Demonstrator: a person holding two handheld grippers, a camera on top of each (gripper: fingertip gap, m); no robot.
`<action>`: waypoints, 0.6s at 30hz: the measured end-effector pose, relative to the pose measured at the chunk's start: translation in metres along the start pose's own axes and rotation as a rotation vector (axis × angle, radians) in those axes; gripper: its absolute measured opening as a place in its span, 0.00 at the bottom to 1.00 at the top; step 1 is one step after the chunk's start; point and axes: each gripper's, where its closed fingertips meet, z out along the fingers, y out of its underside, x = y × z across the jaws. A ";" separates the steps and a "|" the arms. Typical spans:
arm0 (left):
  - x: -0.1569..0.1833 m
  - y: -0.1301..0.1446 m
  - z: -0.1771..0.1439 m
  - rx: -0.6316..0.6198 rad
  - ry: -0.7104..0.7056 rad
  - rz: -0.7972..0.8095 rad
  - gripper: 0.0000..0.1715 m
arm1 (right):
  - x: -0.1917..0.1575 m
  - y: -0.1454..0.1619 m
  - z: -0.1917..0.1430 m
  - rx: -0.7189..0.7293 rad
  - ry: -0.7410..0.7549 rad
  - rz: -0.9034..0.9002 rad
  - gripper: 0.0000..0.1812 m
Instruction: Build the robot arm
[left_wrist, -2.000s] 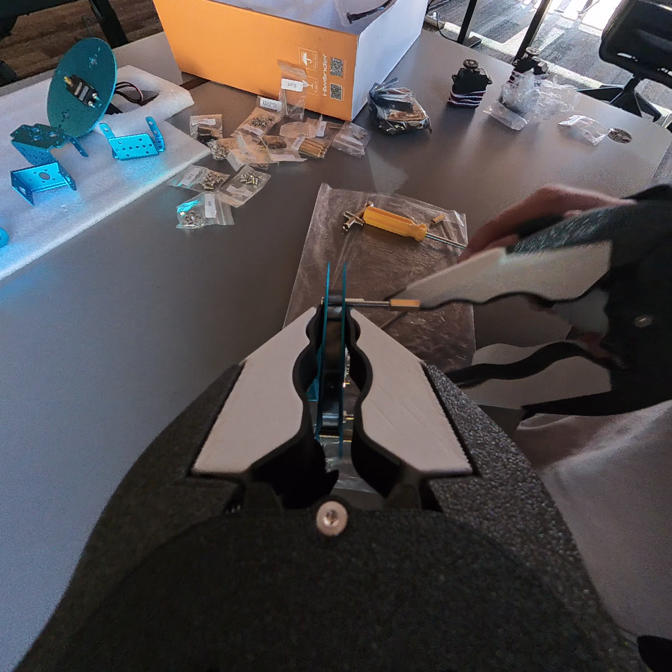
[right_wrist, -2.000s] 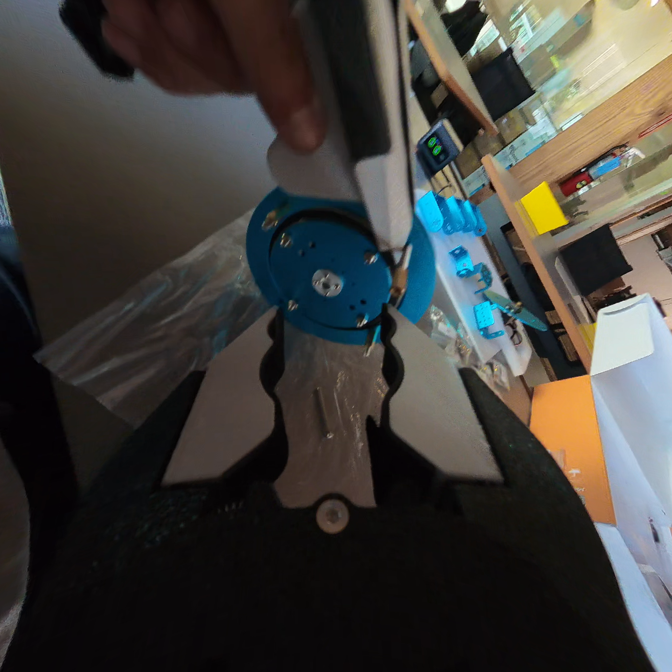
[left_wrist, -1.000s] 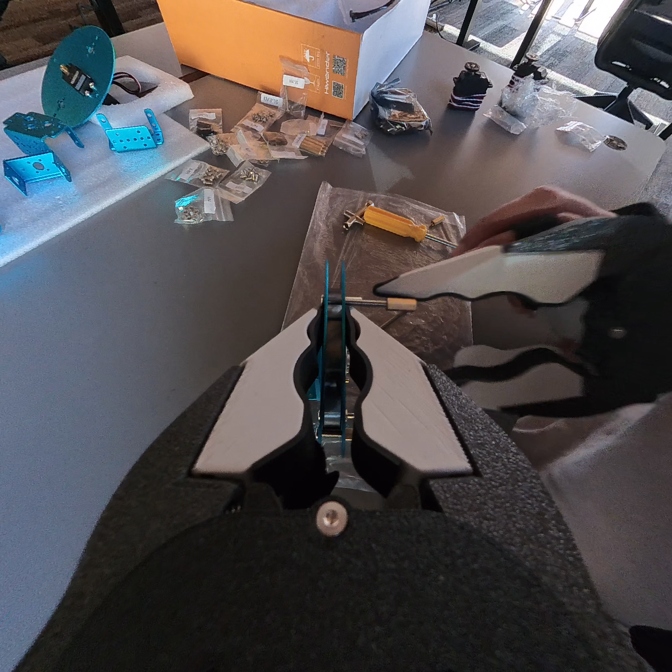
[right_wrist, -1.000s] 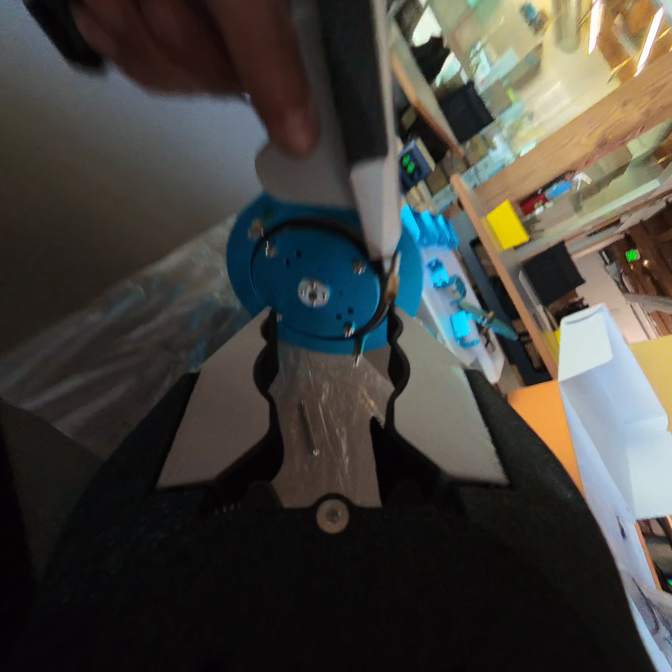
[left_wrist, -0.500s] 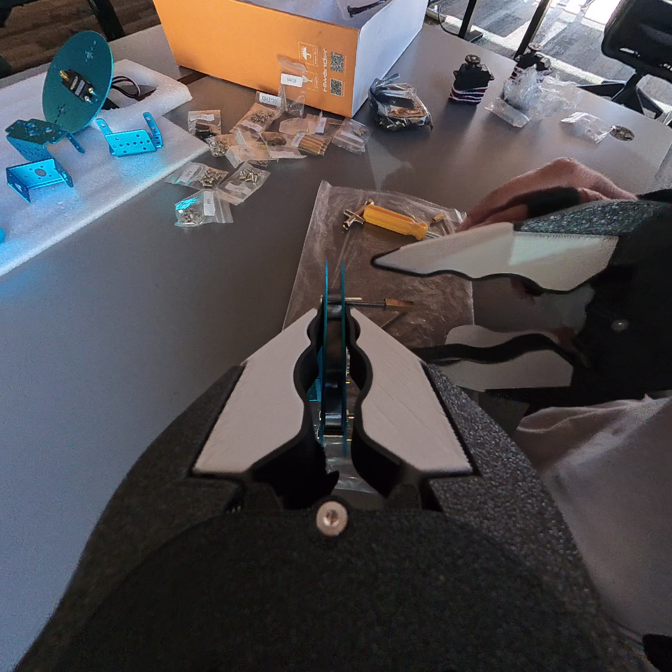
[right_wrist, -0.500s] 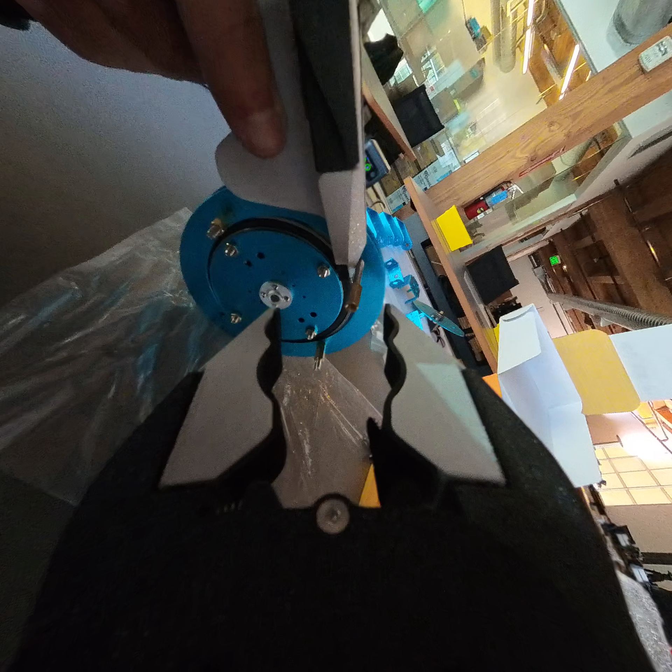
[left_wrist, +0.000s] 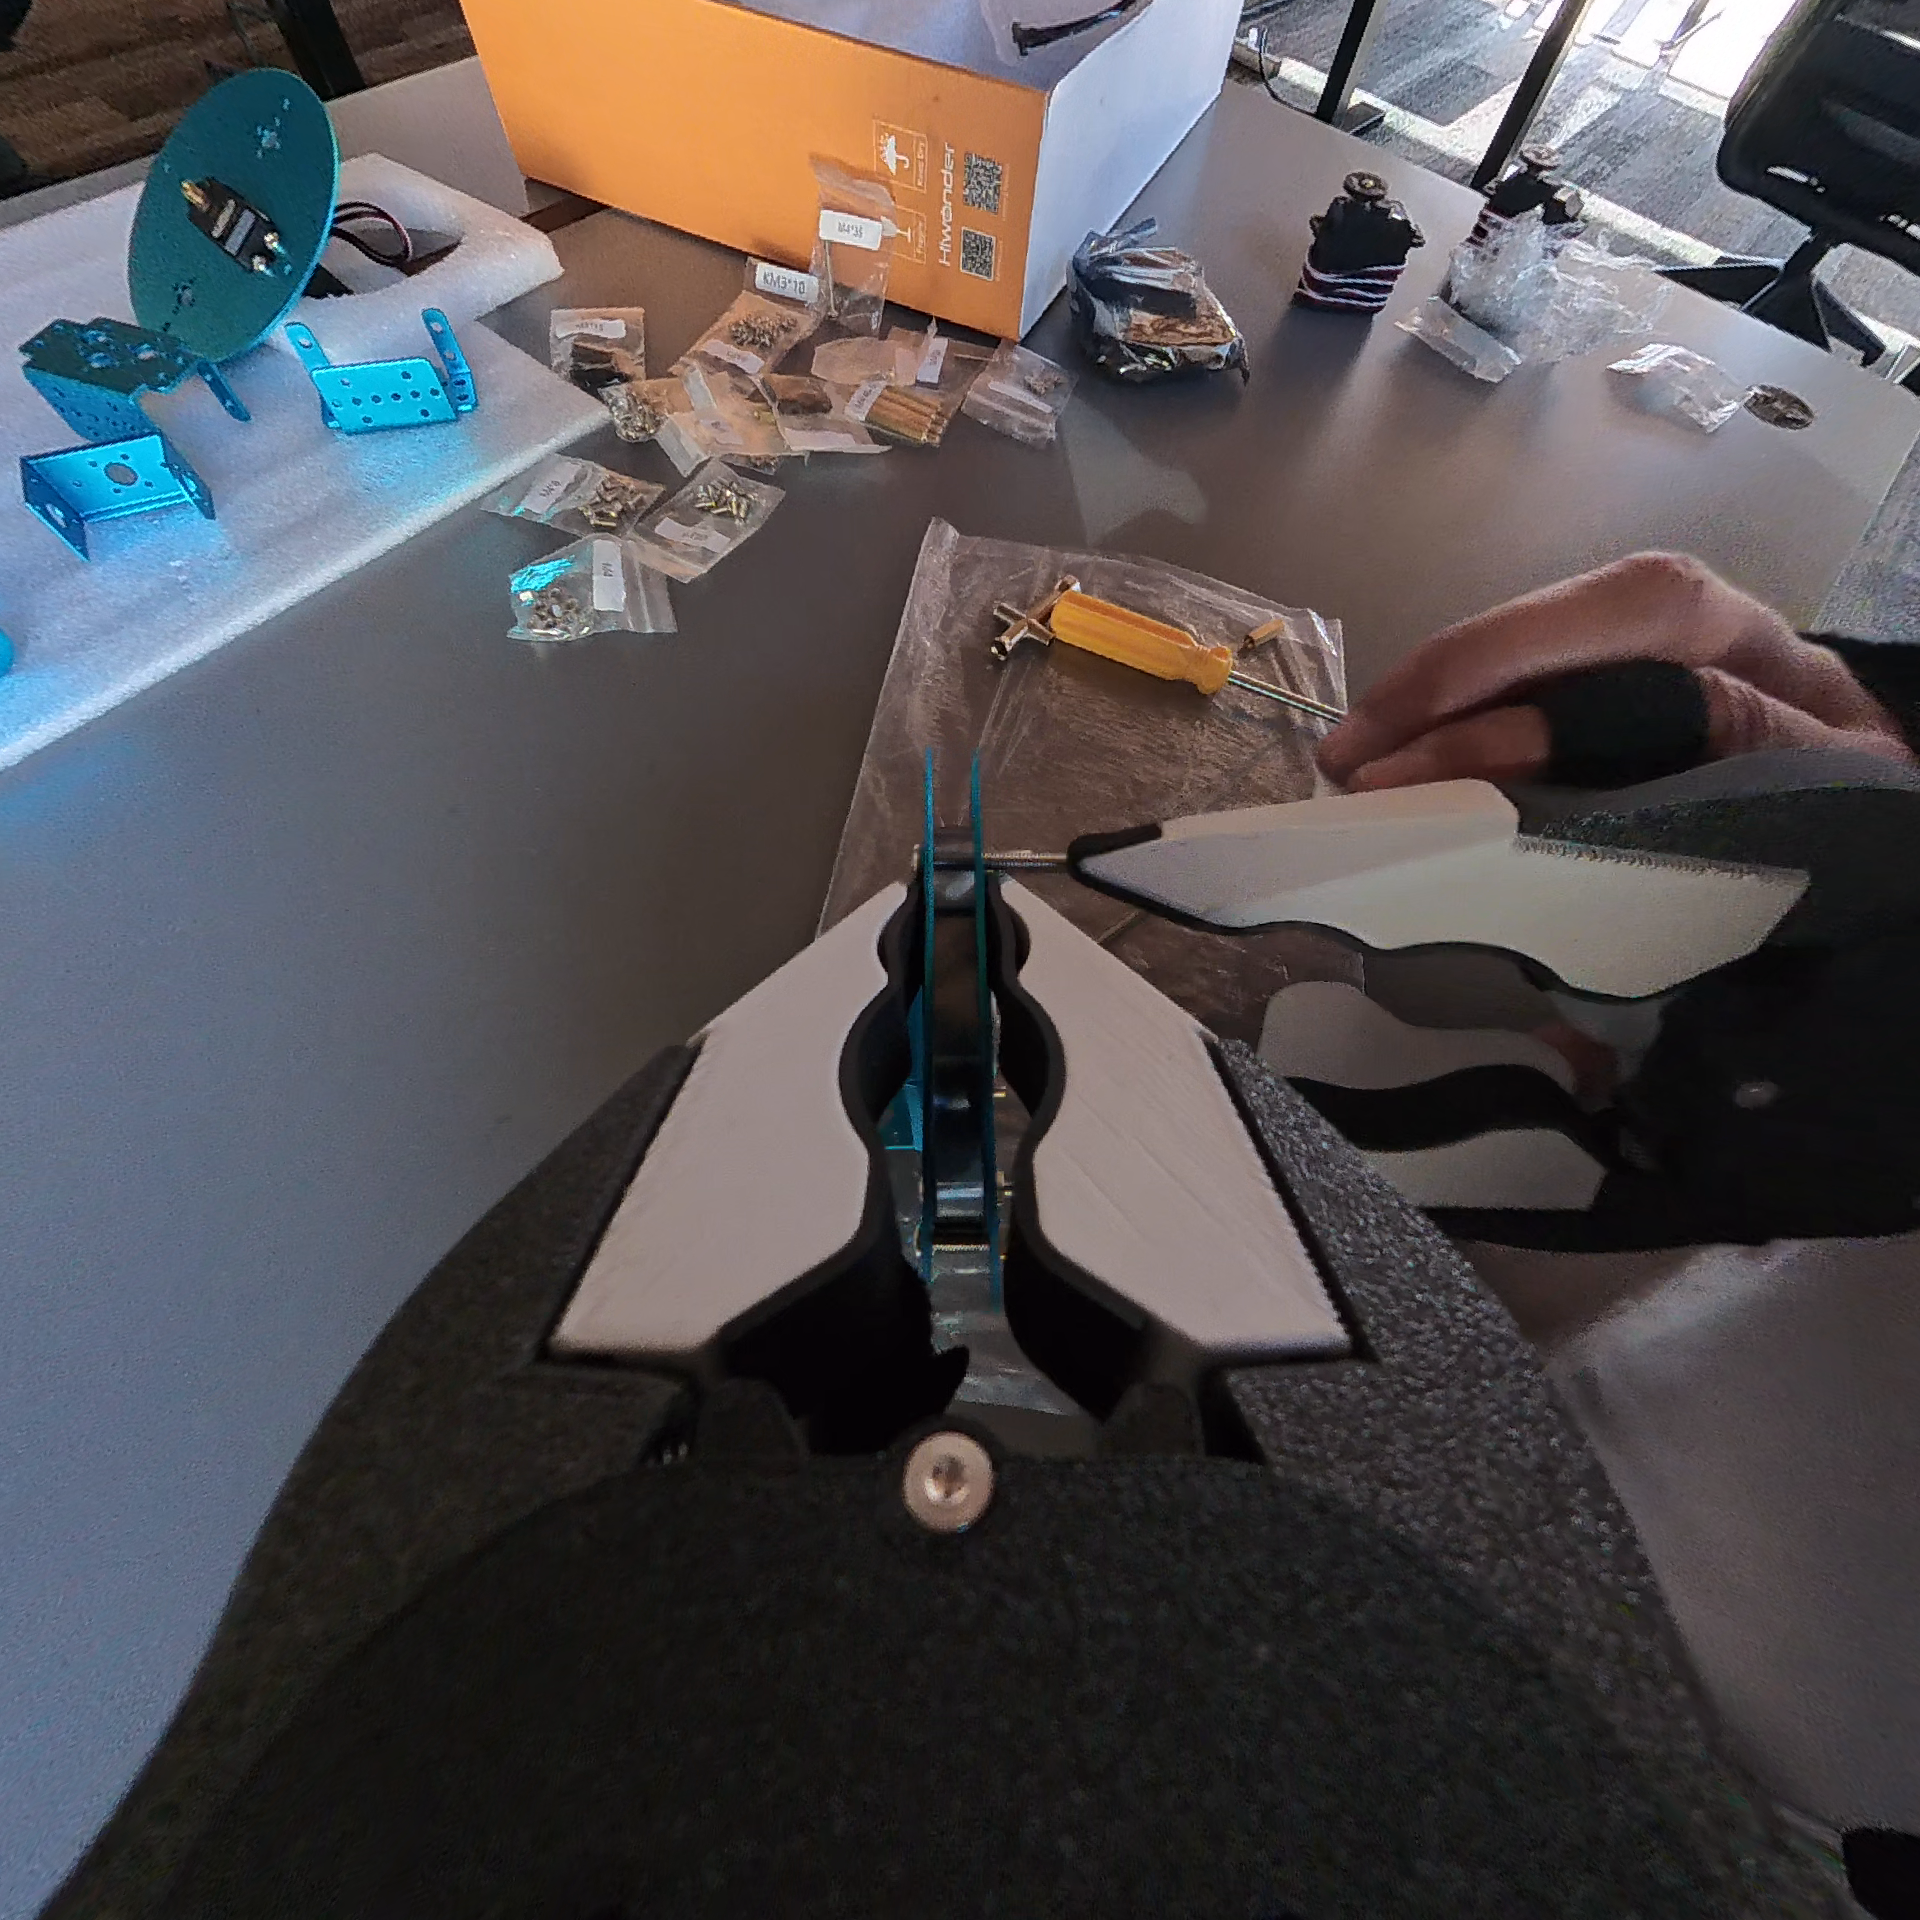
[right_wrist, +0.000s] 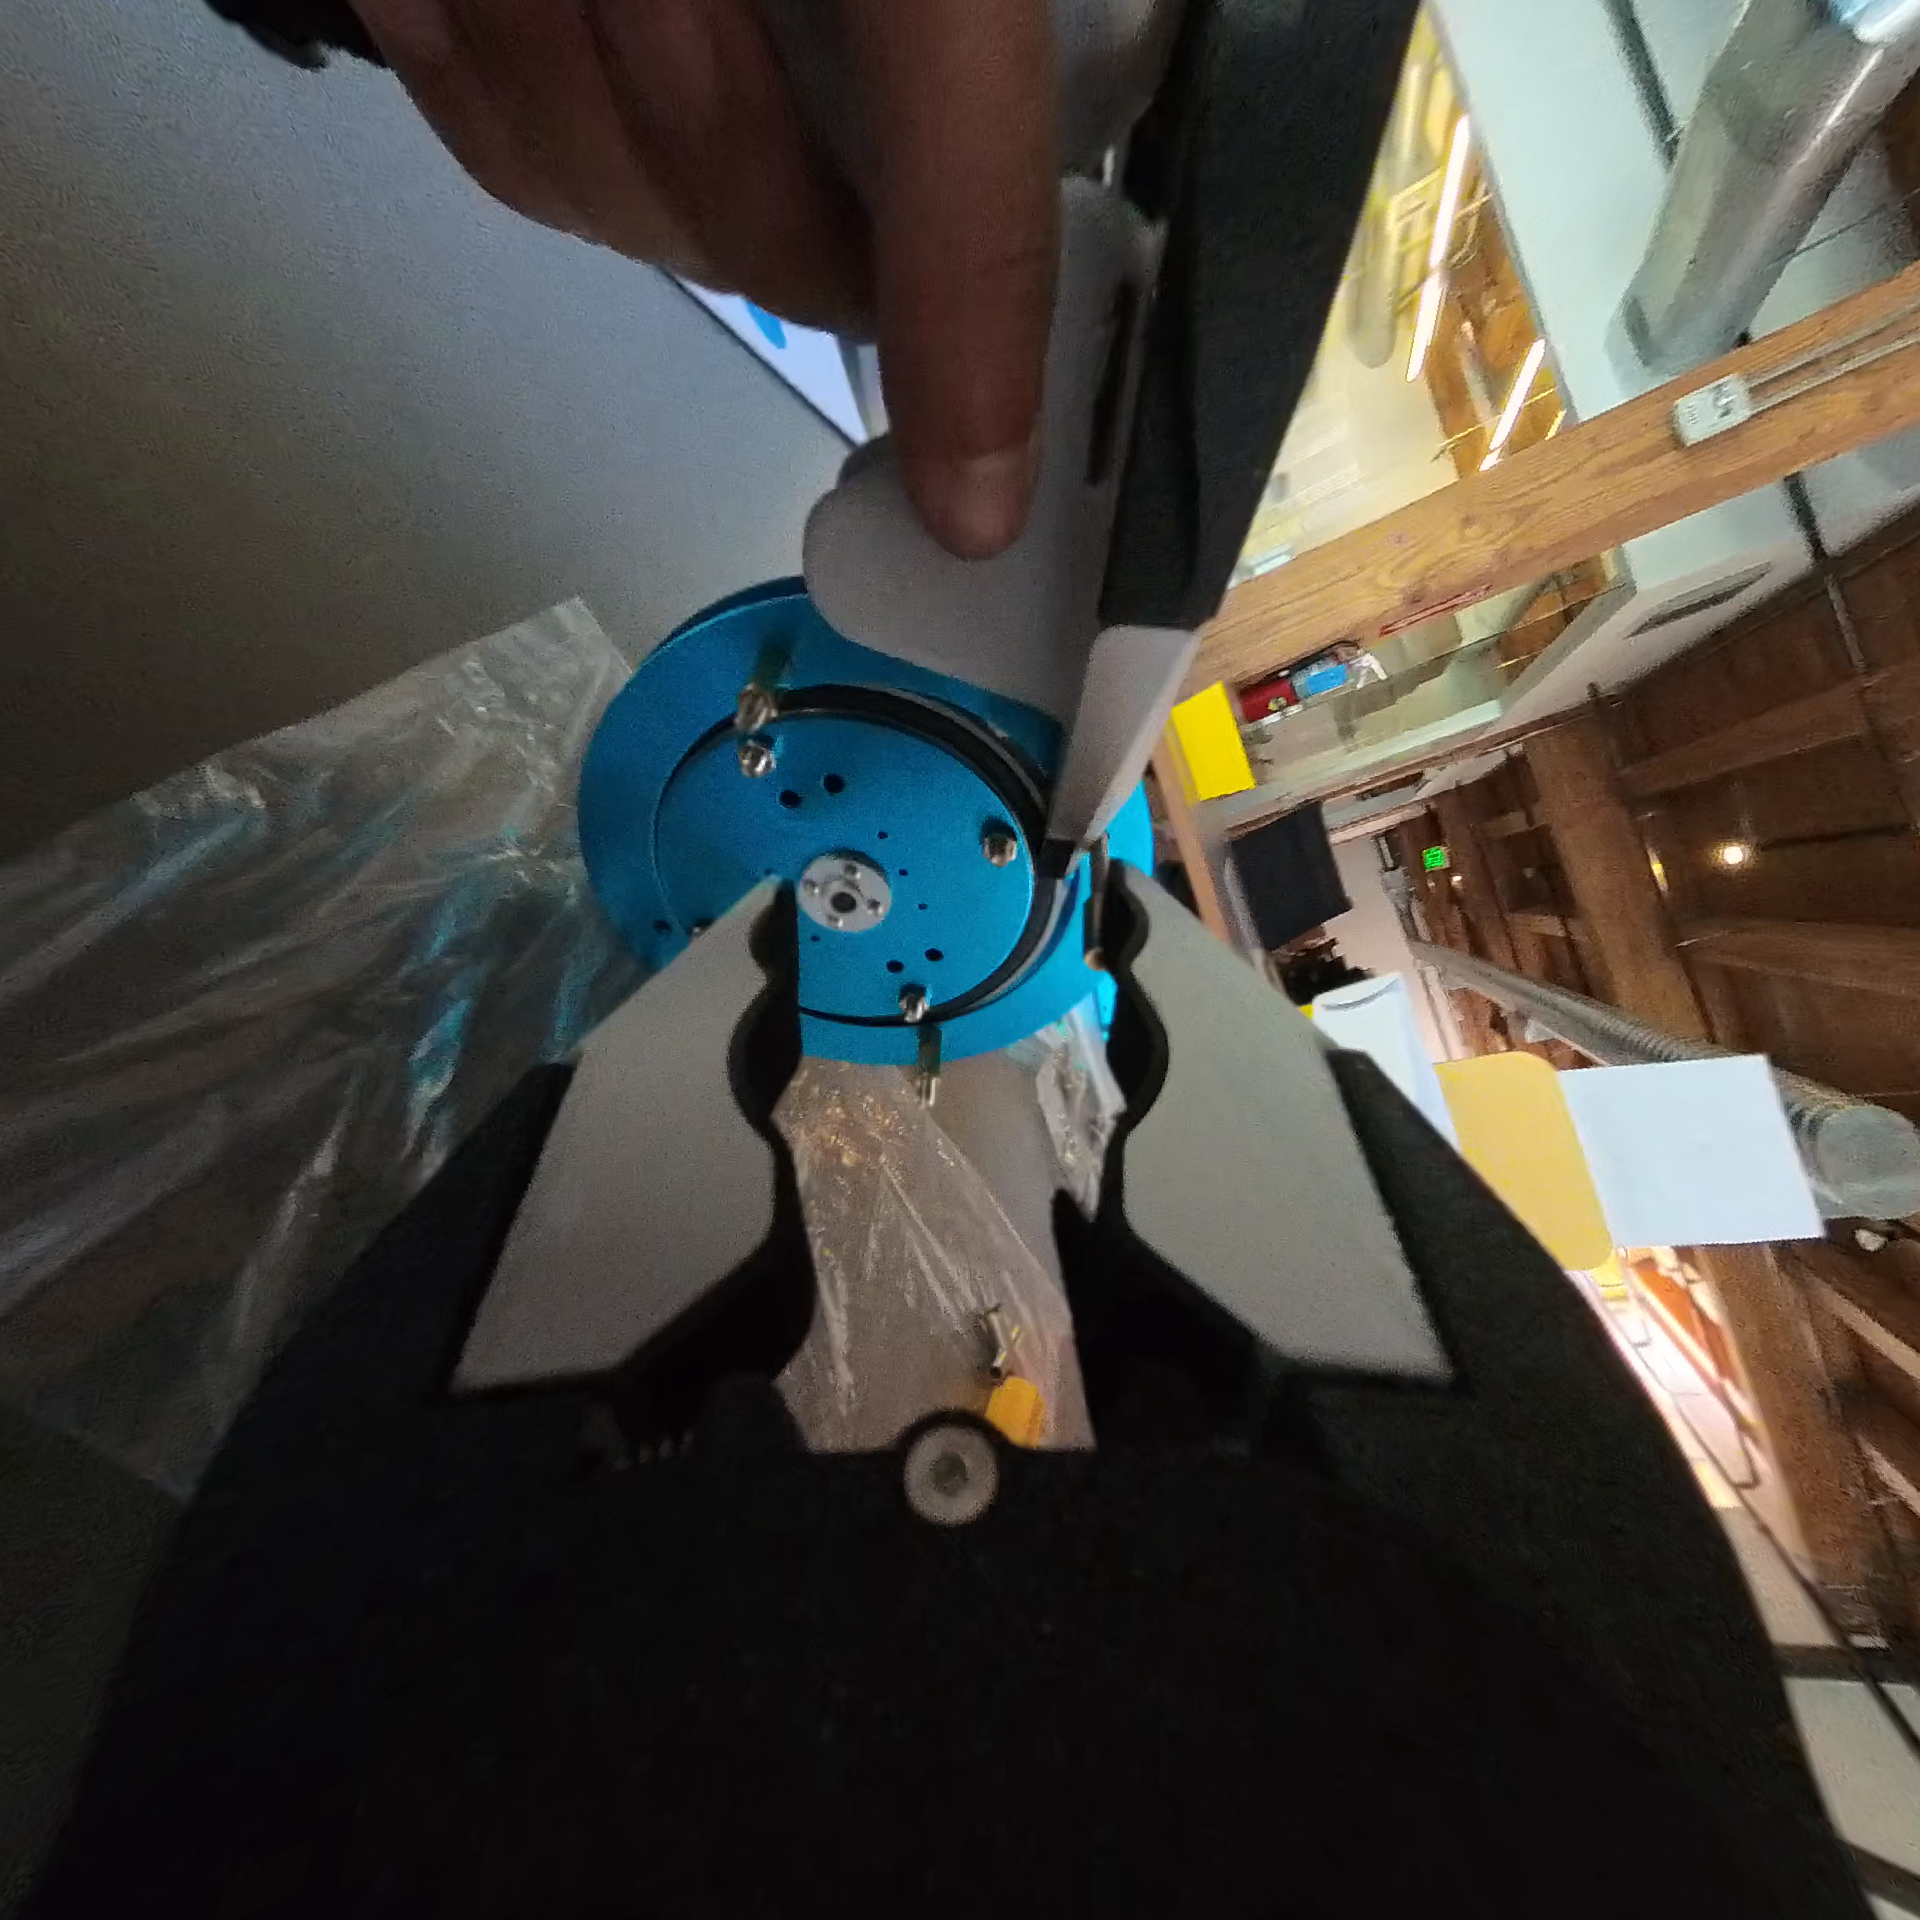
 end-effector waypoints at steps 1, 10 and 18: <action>0.000 0.000 0.001 0.000 -0.001 0.003 0.05 | 0.003 0.001 0.000 0.013 0.020 -0.006 0.29; -0.002 0.000 0.000 0.004 0.008 -0.015 0.05 | 0.006 0.001 0.001 -0.028 0.018 0.004 0.31; -0.002 0.000 -0.001 0.002 0.008 -0.011 0.05 | 0.015 0.009 0.004 -0.069 0.038 0.034 0.32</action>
